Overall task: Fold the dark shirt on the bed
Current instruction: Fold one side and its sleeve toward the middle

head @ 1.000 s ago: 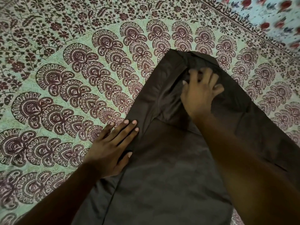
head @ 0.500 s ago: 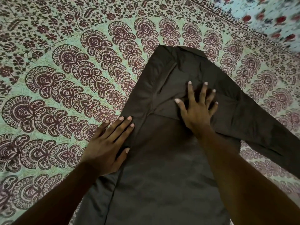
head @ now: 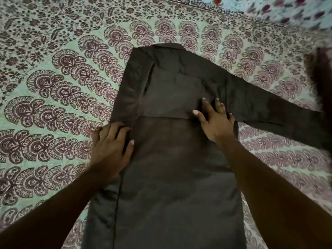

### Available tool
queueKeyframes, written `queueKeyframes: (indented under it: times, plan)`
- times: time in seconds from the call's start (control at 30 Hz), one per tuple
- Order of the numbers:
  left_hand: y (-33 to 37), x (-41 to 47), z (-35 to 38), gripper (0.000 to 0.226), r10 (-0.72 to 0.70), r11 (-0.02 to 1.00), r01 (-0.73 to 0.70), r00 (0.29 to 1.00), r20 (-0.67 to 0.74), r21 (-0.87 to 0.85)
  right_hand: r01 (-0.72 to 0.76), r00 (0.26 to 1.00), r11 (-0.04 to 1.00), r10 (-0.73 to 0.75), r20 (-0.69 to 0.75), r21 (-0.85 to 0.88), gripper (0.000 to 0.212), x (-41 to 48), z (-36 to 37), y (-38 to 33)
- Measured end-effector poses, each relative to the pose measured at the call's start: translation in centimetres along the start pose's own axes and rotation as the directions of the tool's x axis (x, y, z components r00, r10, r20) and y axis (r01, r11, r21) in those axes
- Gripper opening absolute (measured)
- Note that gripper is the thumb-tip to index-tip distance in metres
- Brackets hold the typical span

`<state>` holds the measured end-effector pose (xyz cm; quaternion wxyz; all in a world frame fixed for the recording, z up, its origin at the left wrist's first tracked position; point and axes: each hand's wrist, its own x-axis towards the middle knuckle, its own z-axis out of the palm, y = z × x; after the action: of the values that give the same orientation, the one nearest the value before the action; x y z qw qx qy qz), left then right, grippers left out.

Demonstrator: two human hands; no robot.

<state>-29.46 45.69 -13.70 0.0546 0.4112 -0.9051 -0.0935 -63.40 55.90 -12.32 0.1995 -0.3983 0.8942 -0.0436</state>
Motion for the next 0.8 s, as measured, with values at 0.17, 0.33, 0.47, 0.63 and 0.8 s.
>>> queueKeyframes:
  times: [0.17,0.33,0.47,0.63,0.8]
  plan:
    - [6.9,8.2,-0.3,0.066,0.151,0.986,-0.145,0.985,0.083,-0.082,-0.140,0.987,0.988,0.145,-0.076,0.066,0.071,-1.4,-2.4,5.3]
    - [14.4,14.3,3.4,0.105,0.226,0.973,-0.195,0.904,0.362,-0.121,-0.312,0.894,0.920,0.369,-0.253,0.239,0.043,-1.4,-4.9,11.8]
    - [17.5,14.2,6.7,0.121,0.074,0.997,-0.076,0.886,0.457,-0.013,-0.444,0.785,0.845,0.527,-0.325,0.298,0.054,-0.9,-5.8,16.3]
    - [17.3,14.2,6.6,0.119,0.052,0.998,-0.062,0.894,0.445,0.008,-0.604,0.680,0.683,0.710,-0.182,0.411,0.071,2.3,-7.0,19.2]
    - [17.2,14.4,6.3,0.116,0.040,0.998,-0.056,0.876,0.481,0.020,-0.544,0.641,0.587,0.752,-0.154,0.600,0.058,4.8,-7.3,21.1]
